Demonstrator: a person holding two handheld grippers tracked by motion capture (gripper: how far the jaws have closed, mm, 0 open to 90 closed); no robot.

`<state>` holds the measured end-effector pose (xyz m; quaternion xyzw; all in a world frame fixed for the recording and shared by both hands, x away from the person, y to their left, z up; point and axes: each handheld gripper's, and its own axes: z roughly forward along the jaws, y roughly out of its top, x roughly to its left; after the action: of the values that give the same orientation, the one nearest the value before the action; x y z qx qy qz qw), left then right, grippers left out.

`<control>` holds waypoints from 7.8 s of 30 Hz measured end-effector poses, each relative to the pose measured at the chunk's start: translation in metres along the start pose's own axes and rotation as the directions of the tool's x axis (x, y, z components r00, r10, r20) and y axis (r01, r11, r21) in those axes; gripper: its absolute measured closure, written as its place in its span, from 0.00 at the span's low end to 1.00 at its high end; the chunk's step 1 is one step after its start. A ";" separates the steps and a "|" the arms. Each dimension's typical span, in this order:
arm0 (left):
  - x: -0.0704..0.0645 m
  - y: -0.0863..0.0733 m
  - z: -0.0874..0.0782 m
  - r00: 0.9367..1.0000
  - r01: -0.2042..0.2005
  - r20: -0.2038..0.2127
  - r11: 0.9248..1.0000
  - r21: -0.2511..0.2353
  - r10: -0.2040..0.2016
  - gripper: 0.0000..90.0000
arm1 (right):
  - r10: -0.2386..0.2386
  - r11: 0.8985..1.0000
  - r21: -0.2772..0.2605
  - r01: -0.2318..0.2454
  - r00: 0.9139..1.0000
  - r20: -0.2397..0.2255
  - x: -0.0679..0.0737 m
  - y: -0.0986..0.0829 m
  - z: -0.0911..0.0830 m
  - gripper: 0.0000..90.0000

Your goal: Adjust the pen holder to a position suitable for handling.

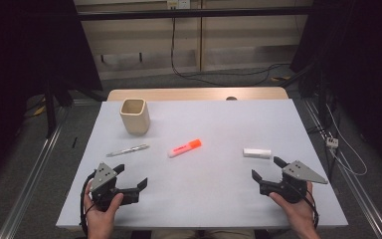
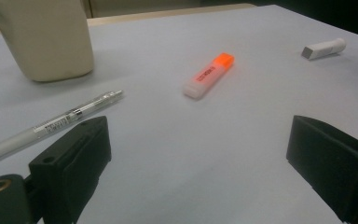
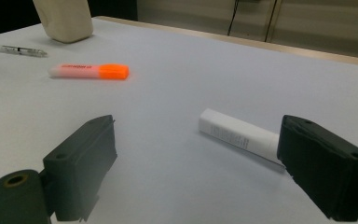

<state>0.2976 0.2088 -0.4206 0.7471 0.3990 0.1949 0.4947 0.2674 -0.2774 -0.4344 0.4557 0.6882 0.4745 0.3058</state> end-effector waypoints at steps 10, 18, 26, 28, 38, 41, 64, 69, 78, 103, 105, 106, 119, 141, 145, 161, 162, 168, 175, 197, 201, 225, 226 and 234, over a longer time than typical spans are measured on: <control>0.003 0.003 0.003 1.000 0.005 0.003 1.000 0.011 -0.005 0.08 | 0.006 1.000 0.014 -0.006 1.000 -0.012 -0.001 -0.001 0.004 0.12; 0.004 0.015 0.014 1.000 -0.004 0.000 1.000 0.027 0.004 0.08 | 0.003 1.000 0.018 -0.002 1.000 -0.021 -0.001 -0.001 0.006 0.12; 0.014 0.035 0.030 0.997 -0.059 -0.050 0.997 0.040 0.061 0.12 | 0.006 1.000 0.028 -0.005 1.000 -0.021 -0.001 -0.001 0.006 0.12; 0.022 0.047 0.041 0.998 -0.044 -0.052 0.998 0.049 0.047 0.13 | -0.001 1.000 0.025 0.002 1.000 -0.018 0.002 0.000 0.005 0.12; 0.051 0.081 0.061 0.996 0.049 -0.076 0.998 0.033 -0.046 0.11 | -0.014 0.999 0.038 0.015 0.999 -0.033 0.007 0.001 0.009 0.12; 0.062 0.093 0.066 0.993 0.056 -0.107 0.997 0.043 -0.052 0.12 | -0.009 0.999 0.040 0.010 0.999 -0.037 0.005 0.000 0.010 0.12; 0.117 0.135 0.109 0.964 0.118 -0.253 0.986 0.117 -0.085 0.15 | -0.013 0.999 0.048 0.016 0.999 -0.051 0.007 0.000 0.012 0.11; 0.132 0.137 0.115 0.957 0.165 -0.261 0.978 0.123 -0.129 0.18 | -0.013 0.999 0.046 0.016 0.999 -0.053 0.007 0.000 0.011 0.11; 0.147 0.136 0.125 0.943 0.184 -0.306 0.970 0.158 -0.129 0.39 | -0.017 0.999 0.048 0.020 0.998 -0.056 0.007 0.000 0.012 0.11; 0.161 0.127 0.157 0.931 0.218 -0.341 0.947 0.237 -0.129 0.81 | -0.013 0.998 0.056 0.016 0.998 -0.064 0.005 -0.002 0.014 0.11; 0.161 0.127 0.158 0.930 0.227 -0.343 0.943 0.242 -0.135 0.79 | -0.012 0.998 0.055 0.016 0.998 -0.064 0.005 -0.002 0.014 0.11; 0.160 0.127 0.158 0.926 0.236 -0.348 0.942 0.238 -0.144 0.80 | -0.013 0.998 0.057 0.016 0.998 -0.062 0.005 -0.002 0.014 0.11; 0.163 0.130 0.159 0.936 0.206 -0.332 0.946 0.251 -0.115 0.92 | -0.010 0.998 0.059 0.014 0.998 -0.062 0.004 -0.002 0.014 0.11; 0.139 0.144 0.164 0.986 0.114 -0.146 0.966 0.234 -0.081 0.92 | -0.008 0.998 0.060 0.012 0.998 -0.066 0.005 -0.002 0.015 0.11; 0.130 0.151 0.166 0.994 0.061 -0.100 0.971 0.232 -0.039 0.92 | -0.008 0.998 0.057 0.012 0.998 -0.067 0.005 -0.002 0.014 0.11; 0.080 0.178 0.186 0.989 -0.118 0.113 0.969 0.216 0.095 0.92 | -0.007 0.998 0.056 0.011 0.998 -0.070 0.005 -0.002 0.014 0.11; 0.077 0.180 0.188 0.987 -0.128 0.124 0.969 0.211 0.103 0.92 | -0.007 0.998 0.056 0.011 0.998 -0.070 0.005 -0.002 0.014 0.11; 0.065 0.186 0.198 0.975 -0.163 0.182 0.966 0.200 0.127 0.92 | -0.007 0.999 0.052 0.010 0.998 -0.070 0.005 -0.002 0.013 0.11; 0.058 0.188 0.214 0.963 -0.206 0.218 0.954 0.216 0.158 0.92 | 0.002 0.999 0.050 0.002 0.998 -0.069 0.003 -0.002 0.011 0.11; 0.041 0.188 0.263 0.867 -0.405 0.391 0.894 0.190 0.309 0.92 | 0.014 0.999 0.051 -0.011 0.997 -0.070 0.000 -0.003 0.010 0.11; 0.039 0.185 0.269 0.854 -0.419 0.415 0.887 0.193 0.313 0.92 | 0.013 0.999 0.050 -0.010 0.998 -0.069 0.000 -0.004 0.009 0.11; 0.036 0.182 0.263 0.972 -0.182 0.198 0.942 0.283 0.129 0.68 | 0.008 0.999 0.050 -0.004 0.998 -0.069 0.002 -0.003 0.007 0.11; 0.035 0.182 0.260 0.977 -0.169 0.170 0.945 0.280 0.125 0.64 | 0.007 0.999 0.050 -0.003 0.998 -0.069 0.002 -0.003 0.008 0.11; 0.035 0.176 0.250 0.997 -0.033 0.079 0.949 0.312 0.009 0.59 | -0.001 0.999 0.049 0.004 0.997 -0.071 0.004 -0.003 0.008 0.10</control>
<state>0.5614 0.0571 -0.3751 0.8272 0.3976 0.1055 0.3827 0.2716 -0.2714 -0.4402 0.4451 0.7107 0.4729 0.2705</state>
